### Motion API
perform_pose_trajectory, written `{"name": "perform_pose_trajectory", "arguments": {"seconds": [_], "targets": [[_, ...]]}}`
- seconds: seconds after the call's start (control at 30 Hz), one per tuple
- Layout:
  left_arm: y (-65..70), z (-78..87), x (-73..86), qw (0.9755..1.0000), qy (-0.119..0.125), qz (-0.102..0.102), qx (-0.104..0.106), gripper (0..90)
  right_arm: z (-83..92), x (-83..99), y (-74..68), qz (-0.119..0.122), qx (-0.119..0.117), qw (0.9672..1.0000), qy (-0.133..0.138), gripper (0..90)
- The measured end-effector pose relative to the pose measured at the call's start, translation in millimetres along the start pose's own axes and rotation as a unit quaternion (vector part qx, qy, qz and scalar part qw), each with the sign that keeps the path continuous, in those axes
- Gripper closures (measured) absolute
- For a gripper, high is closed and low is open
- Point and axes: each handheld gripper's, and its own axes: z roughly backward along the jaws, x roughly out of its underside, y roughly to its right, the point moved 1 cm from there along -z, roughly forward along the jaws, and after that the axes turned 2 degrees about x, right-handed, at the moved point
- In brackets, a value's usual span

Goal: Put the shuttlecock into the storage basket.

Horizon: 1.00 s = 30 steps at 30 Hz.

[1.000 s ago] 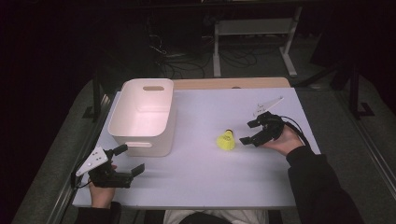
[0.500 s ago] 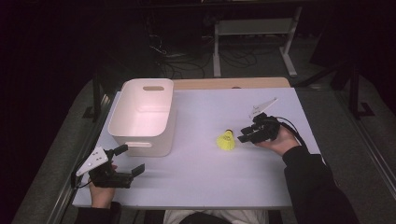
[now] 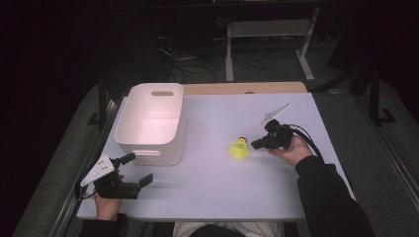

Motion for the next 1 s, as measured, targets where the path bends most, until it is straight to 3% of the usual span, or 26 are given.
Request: {"name": "perform_pose_trajectory", "arguments": {"seconds": [0.27,1.0], "targets": [[0.0,0.0,0.0,1.0,0.0,0.0,0.0,0.0,-9.6,0.9,-0.4,-0.011,-0.005,0.9995,-0.029,89.2],[-0.2,0.1,-0.1,1.0,0.0,0.0,-0.001,0.0,-31.9,-4.8,-9.8,-0.006,-0.028,0.9981,-0.054,89.2]]}}
